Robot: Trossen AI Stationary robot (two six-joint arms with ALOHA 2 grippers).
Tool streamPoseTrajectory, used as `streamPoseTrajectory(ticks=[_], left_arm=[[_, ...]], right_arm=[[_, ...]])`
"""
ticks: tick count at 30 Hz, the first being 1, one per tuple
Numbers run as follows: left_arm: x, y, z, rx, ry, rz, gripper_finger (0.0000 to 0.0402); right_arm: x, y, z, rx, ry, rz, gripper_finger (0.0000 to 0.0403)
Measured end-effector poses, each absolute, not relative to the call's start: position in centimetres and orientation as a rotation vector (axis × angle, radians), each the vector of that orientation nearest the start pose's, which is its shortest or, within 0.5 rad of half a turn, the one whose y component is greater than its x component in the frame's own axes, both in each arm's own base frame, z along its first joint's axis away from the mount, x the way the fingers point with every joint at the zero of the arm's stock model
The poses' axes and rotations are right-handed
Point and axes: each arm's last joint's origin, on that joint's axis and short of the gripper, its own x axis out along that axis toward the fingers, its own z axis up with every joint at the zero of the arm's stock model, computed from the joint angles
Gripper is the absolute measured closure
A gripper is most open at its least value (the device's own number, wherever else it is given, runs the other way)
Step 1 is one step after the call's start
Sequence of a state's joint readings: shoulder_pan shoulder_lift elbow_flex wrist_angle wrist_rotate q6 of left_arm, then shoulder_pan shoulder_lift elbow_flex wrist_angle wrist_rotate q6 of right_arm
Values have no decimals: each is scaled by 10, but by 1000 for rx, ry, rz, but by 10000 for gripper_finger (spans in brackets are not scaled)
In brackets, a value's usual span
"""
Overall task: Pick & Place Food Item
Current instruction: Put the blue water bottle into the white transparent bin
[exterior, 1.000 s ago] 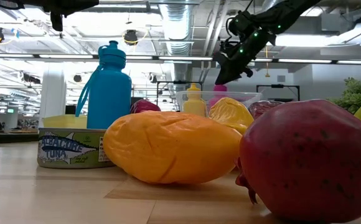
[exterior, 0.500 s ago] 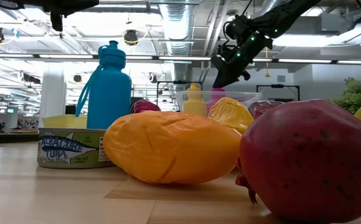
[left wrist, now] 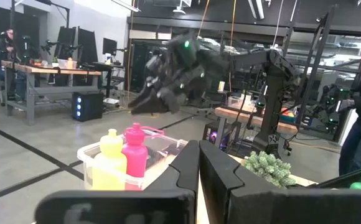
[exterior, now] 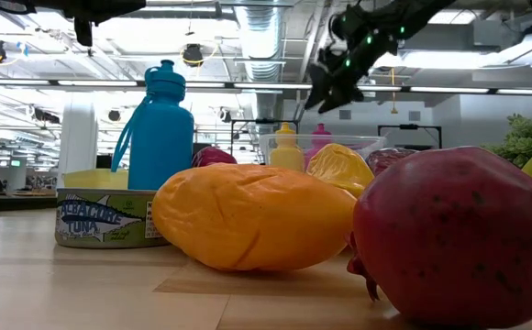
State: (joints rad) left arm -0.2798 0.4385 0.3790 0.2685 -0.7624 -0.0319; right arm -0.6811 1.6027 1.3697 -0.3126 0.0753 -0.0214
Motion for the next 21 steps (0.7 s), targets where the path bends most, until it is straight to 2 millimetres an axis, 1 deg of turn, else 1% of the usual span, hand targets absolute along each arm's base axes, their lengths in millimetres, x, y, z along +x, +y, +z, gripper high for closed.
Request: streamPoseTrajectory(ticks=[3, 7, 9, 11, 13, 15, 19, 21], left_arm=[[117, -13, 279, -136, -191, 478, 401], [117, -13, 279, -137, -191, 478, 402], [117, -13, 279, -137, -191, 478, 401], [117, -13, 279, -138, -191, 478, 402], [117, -13, 279, -138, -191, 478, 402], [117, -13, 279, -138, -191, 478, 401], [117, -13, 279, -138, -191, 478, 401], [117, -13, 279, -139, -192, 478, 401]], right_arm=[[279, -220, 354, 70, 482, -707, 128], [275, -194, 395, -3, 397, -629, 127], [272, -178, 409, -15, 346, -554, 127], [271, -163, 418, -22, 311, -468, 127], [274, -148, 419, -25, 306, -396, 127], [283, -135, 414, -19, 332, -321, 127], [317, -108, 395, -25, 373, -182, 127], [338, -95, 382, -38, 382, -127, 127]])
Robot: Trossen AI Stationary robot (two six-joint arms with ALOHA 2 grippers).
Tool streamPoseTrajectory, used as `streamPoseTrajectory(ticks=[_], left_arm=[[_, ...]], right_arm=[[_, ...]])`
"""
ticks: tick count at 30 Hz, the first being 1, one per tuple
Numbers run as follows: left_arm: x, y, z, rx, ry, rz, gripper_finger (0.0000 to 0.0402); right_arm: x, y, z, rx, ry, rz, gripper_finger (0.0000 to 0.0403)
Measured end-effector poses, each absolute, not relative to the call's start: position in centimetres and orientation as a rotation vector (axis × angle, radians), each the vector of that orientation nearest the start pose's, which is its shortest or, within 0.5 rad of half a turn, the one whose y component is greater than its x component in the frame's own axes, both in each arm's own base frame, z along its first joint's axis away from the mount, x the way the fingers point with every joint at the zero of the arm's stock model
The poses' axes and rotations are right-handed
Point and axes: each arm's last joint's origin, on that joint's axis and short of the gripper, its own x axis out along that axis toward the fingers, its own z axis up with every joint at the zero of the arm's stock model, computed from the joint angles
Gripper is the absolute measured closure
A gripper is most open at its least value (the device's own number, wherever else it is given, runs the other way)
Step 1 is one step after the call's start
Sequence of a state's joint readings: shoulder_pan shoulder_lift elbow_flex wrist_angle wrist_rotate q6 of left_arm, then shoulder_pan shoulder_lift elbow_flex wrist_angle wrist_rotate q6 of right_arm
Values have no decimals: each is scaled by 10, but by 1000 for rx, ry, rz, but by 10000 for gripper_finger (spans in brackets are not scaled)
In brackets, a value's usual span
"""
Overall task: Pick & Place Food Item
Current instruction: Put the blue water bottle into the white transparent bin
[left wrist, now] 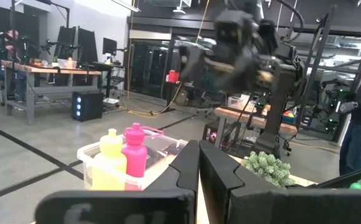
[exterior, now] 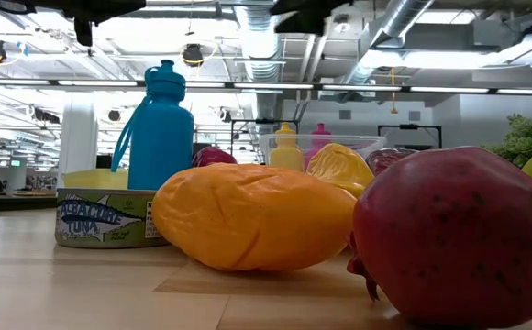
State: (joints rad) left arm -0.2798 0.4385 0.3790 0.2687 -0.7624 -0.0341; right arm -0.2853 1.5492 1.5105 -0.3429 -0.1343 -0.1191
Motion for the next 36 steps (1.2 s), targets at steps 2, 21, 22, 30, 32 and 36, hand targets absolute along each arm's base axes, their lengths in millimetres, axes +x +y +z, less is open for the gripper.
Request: streamPoseTrajectory(ticks=[2, 21, 22, 30, 32, 36], left_arm=[[117, -13, 279, -139, -191, 478, 402], [117, -13, 279, -143, -193, 477, 402], [117, -13, 279, -144, -194, 477, 402], [117, -13, 279, -146, -194, 476, 402], [117, -13, 279, -146, -194, 476, 402], [117, -13, 279, -146, -194, 476, 402]], right_arm=[[359, -79, 368, -66, 384, -64, 127], [479, -13, 289, -76, 344, 298, 127], [482, -13, 288, -63, 344, 306, 127], [480, -16, 279, -42, 418, 312, 127], [480, -17, 278, -40, 429, 313, 130], [482, -21, 263, -31, 480, 309, 143]])
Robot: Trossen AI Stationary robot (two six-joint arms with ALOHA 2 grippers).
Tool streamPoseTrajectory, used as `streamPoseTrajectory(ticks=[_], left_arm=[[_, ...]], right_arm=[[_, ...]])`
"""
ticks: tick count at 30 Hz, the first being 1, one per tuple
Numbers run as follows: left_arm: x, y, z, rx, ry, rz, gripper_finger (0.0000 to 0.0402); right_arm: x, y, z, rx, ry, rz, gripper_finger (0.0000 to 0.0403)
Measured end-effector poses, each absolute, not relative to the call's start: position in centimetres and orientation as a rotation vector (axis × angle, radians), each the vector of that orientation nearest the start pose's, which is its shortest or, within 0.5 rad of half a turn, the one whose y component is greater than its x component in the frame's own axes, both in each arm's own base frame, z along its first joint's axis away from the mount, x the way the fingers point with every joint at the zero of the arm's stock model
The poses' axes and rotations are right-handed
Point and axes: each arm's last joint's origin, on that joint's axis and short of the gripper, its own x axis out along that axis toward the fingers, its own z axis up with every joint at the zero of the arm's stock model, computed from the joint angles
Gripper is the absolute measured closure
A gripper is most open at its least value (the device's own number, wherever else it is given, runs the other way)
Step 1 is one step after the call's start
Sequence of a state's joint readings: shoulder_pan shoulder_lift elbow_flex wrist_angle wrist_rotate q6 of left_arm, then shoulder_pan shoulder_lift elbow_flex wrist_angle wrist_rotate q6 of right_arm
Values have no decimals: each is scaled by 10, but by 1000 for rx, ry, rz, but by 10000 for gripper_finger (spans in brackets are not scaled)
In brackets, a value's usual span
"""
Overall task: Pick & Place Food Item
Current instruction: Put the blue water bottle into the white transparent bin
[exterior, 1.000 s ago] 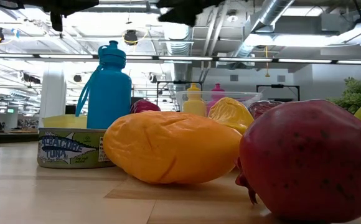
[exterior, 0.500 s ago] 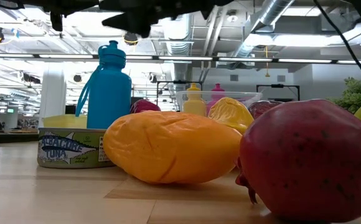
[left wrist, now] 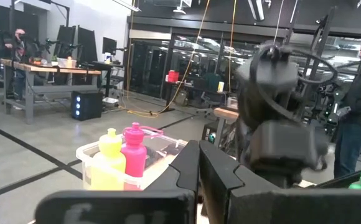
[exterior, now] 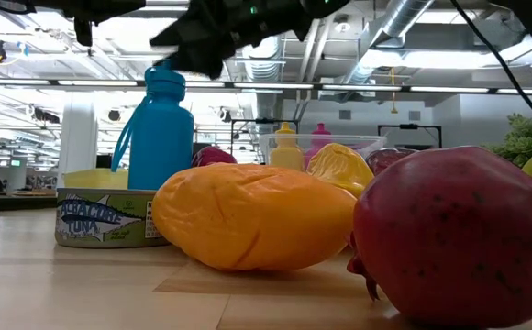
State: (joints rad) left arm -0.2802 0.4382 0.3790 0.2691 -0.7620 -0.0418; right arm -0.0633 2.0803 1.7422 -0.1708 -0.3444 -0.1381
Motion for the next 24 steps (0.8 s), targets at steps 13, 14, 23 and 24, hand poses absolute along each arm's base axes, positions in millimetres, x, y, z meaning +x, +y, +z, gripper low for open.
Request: streamPoseTrajectory(ticks=[13, 14, 23, 24], left_arm=[[117, -13, 279, -144, -193, 477, 402], [117, -13, 279, -144, -193, 476, 402], [117, -13, 279, -144, -193, 477, 402], [117, -13, 279, -144, -193, 477, 402]], right_arm=[[481, -39, 258, 4, 497, 347, 264], [481, -40, 258, 8, 502, 353, 279], [482, -36, 254, -36, 495, 394, 348], [482, -36, 254, -38, 495, 391, 348]])
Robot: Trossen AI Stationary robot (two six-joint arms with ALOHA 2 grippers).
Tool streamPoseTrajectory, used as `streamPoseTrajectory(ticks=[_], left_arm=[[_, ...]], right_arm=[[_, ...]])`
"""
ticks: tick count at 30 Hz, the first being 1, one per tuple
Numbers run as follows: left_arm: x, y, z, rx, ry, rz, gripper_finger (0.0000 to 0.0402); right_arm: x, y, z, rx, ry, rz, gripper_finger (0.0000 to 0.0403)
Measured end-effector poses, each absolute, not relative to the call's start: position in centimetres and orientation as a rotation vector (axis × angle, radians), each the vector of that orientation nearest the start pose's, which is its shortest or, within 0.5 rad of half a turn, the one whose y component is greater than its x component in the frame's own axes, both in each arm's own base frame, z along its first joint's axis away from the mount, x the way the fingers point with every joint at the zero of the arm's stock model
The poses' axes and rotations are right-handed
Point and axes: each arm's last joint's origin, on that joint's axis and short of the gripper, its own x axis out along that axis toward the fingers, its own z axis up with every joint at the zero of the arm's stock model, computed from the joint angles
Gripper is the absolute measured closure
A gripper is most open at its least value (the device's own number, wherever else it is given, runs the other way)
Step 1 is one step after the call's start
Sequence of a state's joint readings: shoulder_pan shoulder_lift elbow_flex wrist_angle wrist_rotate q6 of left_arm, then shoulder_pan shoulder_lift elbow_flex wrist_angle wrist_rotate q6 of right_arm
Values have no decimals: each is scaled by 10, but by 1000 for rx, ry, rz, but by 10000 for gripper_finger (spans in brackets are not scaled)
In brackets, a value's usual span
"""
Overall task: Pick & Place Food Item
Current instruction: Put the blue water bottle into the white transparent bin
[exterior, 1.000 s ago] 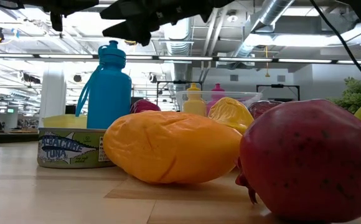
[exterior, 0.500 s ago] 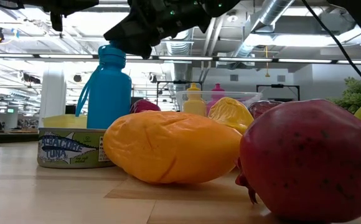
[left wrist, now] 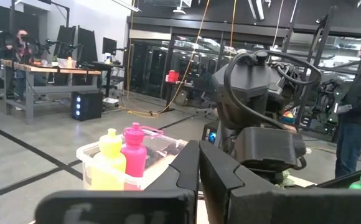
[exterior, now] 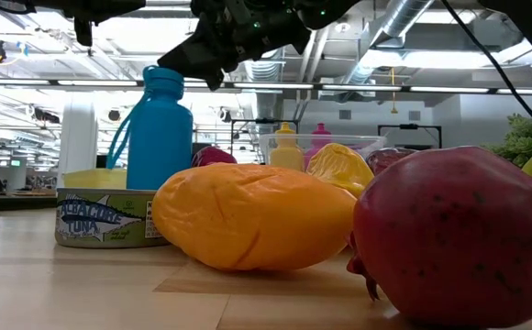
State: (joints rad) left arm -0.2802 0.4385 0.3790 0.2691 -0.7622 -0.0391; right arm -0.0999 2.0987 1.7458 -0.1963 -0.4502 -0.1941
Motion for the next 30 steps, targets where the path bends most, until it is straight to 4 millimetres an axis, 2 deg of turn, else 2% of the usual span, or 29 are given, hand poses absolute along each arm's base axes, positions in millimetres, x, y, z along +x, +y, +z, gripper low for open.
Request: streamPoseTrajectory(ticks=[5, 9, 15, 20, 22, 26, 30], left_arm=[[117, -13, 279, -144, -193, 477, 402], [117, -13, 279, -143, -193, 477, 402], [117, -13, 279, -140, -192, 477, 402], [117, -13, 279, -140, -193, 477, 402], [117, -13, 279, -140, -193, 477, 402], [117, -13, 279, -140, -193, 477, 402], [117, -13, 279, -140, -193, 477, 402]], right_arm=[[478, -37, 262, -32, 495, 383, 349], [462, -47, 295, -33, 450, 356, 350], [411, -77, 353, -46, 444, 281, 350], [351, -110, 411, -66, 359, 147, 350], [327, -123, 427, -80, 343, 69, 350], [297, -145, 442, -95, 348, -128, 350], [291, -166, 430, -57, 419, -265, 350]])
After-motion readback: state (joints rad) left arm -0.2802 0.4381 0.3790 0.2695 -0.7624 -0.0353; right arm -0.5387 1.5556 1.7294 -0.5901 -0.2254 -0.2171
